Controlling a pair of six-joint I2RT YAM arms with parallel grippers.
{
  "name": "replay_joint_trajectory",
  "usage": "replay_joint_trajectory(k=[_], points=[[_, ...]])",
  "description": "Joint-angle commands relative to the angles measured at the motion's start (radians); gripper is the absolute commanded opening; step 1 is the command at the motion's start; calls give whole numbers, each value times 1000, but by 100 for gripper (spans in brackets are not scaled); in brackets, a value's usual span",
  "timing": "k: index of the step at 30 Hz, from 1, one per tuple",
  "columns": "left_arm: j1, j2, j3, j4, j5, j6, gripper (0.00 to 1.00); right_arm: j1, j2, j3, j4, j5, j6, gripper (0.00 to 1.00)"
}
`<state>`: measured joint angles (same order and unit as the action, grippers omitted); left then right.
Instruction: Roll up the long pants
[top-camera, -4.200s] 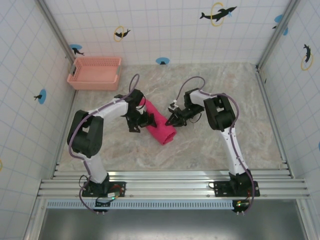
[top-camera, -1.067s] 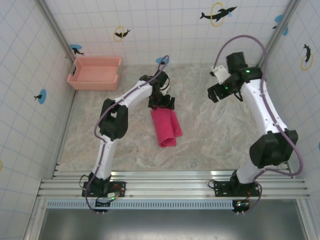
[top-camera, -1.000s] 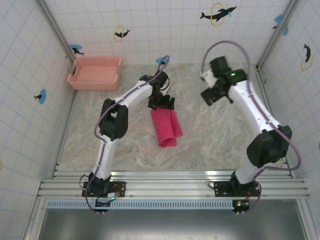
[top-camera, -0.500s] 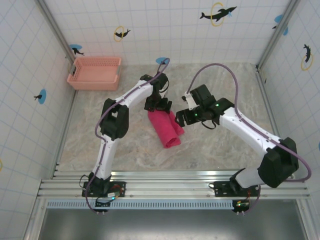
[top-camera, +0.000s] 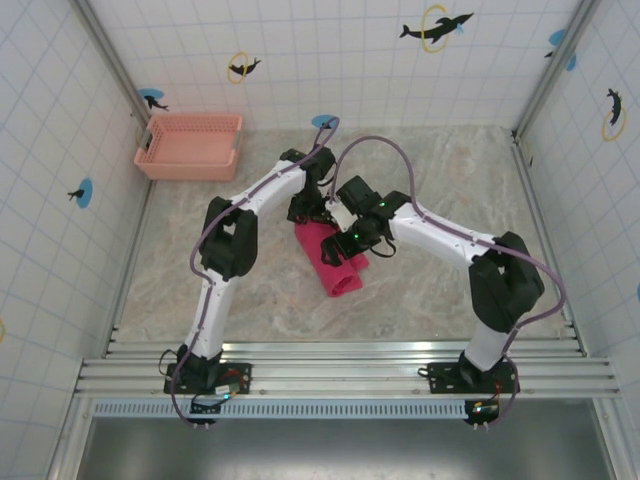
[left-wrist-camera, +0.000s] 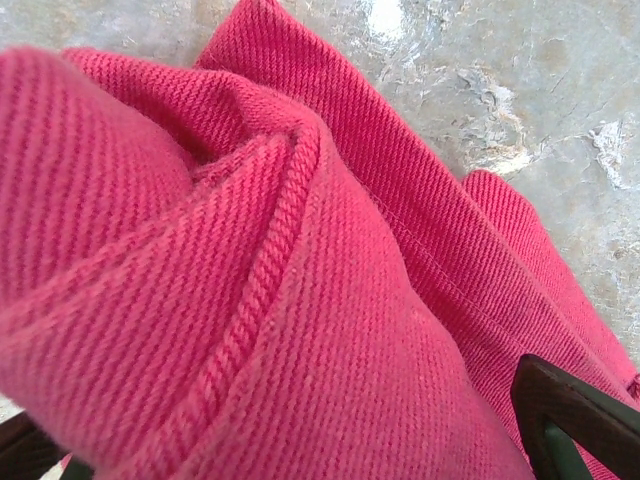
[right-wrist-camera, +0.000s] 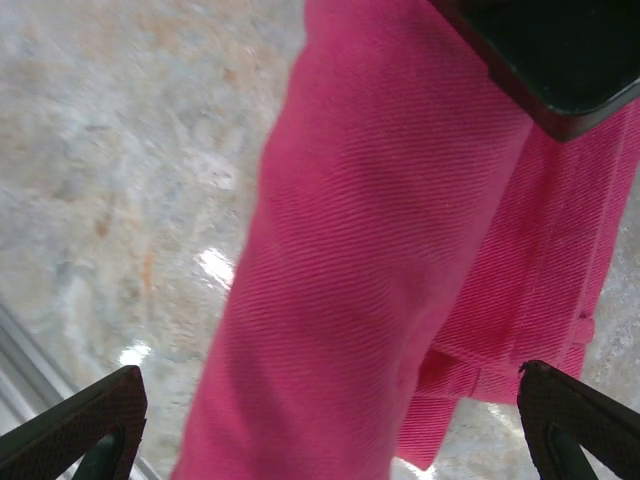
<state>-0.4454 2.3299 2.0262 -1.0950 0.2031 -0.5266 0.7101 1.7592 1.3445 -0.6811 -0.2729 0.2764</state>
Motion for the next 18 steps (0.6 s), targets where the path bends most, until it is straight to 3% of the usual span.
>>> replay_joint_trajectory(k=[1, 12, 18], points=[[-4, 65, -26, -89, 11, 2, 98, -19, 71, 58, -40, 28, -81, 98], [-1, 76, -19, -106, 24, 19, 98, -58, 207, 101, 8, 121, -150, 98], [2, 80, -21, -116, 22, 26, 97, -60, 210, 83, 34, 249, -173, 98]])
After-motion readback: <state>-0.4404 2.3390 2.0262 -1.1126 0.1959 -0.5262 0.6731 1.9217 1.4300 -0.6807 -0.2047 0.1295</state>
